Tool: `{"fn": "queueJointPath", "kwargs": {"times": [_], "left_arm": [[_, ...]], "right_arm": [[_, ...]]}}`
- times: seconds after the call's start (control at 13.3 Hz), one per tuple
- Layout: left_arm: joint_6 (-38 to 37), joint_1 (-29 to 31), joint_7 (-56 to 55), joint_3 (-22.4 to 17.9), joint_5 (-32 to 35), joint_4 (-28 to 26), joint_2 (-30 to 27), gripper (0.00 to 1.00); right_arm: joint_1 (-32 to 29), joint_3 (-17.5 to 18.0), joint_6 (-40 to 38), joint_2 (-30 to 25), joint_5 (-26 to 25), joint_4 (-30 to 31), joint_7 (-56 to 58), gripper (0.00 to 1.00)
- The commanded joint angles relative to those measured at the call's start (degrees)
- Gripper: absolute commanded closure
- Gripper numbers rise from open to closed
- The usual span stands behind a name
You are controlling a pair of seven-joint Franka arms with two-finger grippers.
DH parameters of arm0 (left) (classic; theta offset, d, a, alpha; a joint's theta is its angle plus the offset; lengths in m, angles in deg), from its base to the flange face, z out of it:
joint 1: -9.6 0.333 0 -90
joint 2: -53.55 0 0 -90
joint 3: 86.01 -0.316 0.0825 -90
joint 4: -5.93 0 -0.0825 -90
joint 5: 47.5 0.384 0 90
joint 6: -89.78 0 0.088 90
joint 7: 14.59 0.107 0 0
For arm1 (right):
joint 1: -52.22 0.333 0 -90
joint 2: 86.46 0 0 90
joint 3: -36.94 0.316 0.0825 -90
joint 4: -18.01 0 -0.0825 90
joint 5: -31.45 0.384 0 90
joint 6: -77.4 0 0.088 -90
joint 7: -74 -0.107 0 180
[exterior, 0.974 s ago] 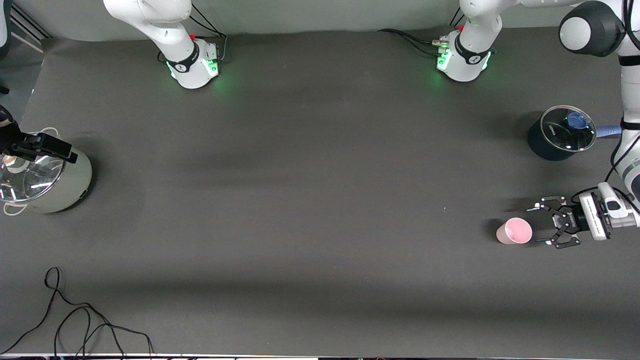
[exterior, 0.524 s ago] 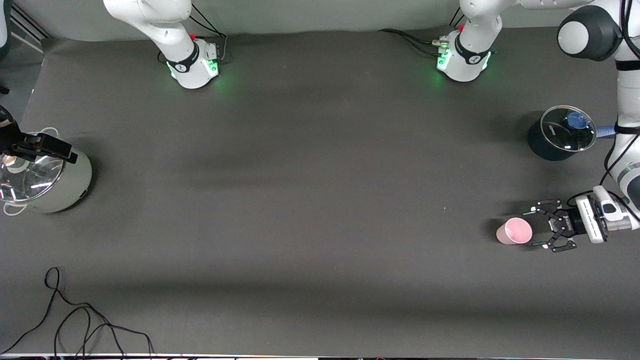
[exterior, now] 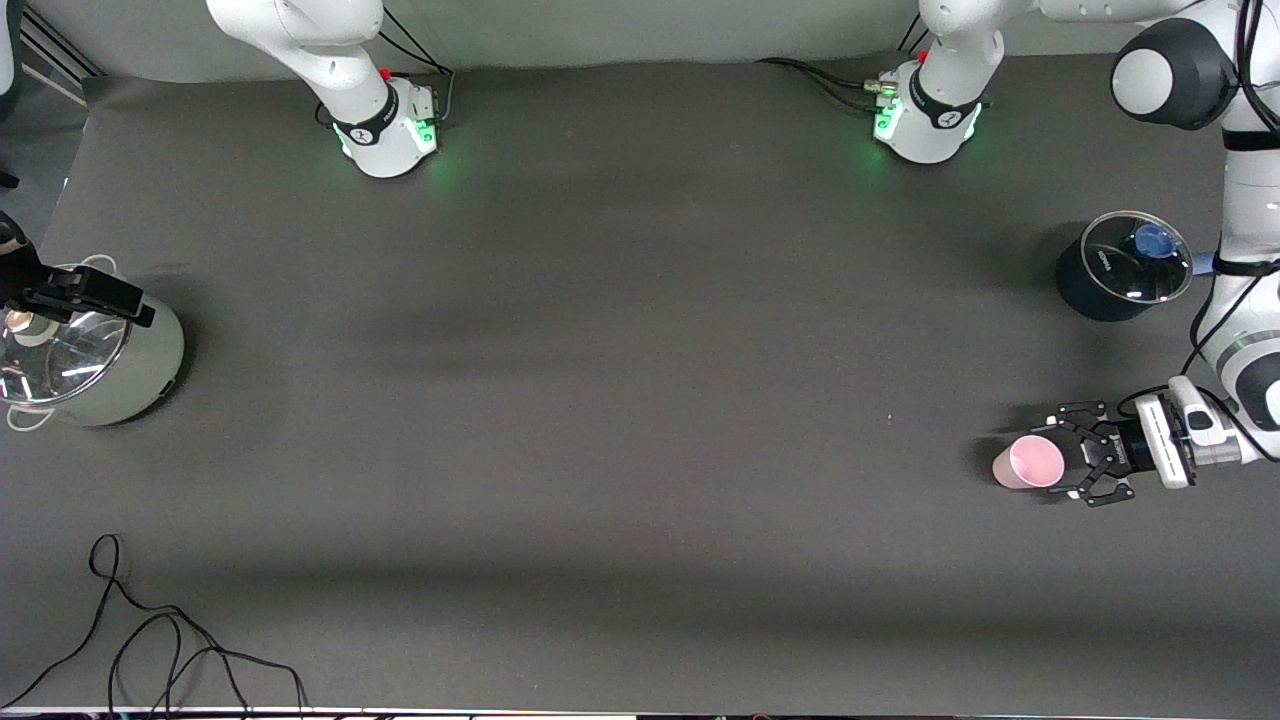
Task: Transfer pink cup from left to right arm
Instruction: 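Close the left gripper around the pink cup's rim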
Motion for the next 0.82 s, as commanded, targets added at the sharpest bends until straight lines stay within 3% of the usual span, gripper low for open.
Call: {"fn": "queueJointPath", "kwargs": {"times": [0.0, 0.07, 0.15, 0.22, 0.3, 0.45, 0.6, 0.75], "left_arm": [[0.11, 0.34, 1.2, 0.43, -1.09, 1.32, 0.88, 0.01], [0.11, 0.34, 1.2, 0.43, -1.09, 1.41, 0.97, 0.02], [0.11, 0.34, 1.46, 0.43, -1.18, 1.59, 1.23, 0.11], [0.11, 0.34, 3.47, 0.61, -1.36, 2.11, 1.41, 0.4], [0.11, 0.34, 4.1, 0.78, -1.79, 2.38, 1.67, 0.5], [0.11, 0.26, 4.19, 0.87, -1.88, 2.38, 1.67, 0.92], [0.11, 0.17, 3.93, 1.39, -2.23, 2.47, 1.67, 0.99], [0.11, -0.18, 2.36, 2.89, -2.32, 2.73, 1.32, 1.0]], "right_arm": [[-0.17, 0.05, -0.27, 0.17, -0.63, -0.47, 0.17, 0.0], [-0.17, 0.05, -0.27, 0.17, -0.63, -0.47, 0.17, 0.0], [-0.25, 0.05, -0.27, 0.17, -0.63, -0.47, 0.17, 0.0], [-0.34, 0.05, -0.27, 0.17, -0.63, -0.47, 0.17, 0.0], [-0.34, 0.05, -0.27, 0.17, -0.63, -0.47, 0.17, 0.0], [-0.34, 0.05, -0.27, 0.17, -0.63, -0.47, 0.17, 0.0], [-0.34, 0.05, -0.27, 0.17, -0.63, -0.47, 0.17, 0.0], [-0.34, 0.05, -0.27, 0.17, -0.63, -0.47, 0.17, 0.0]]}}
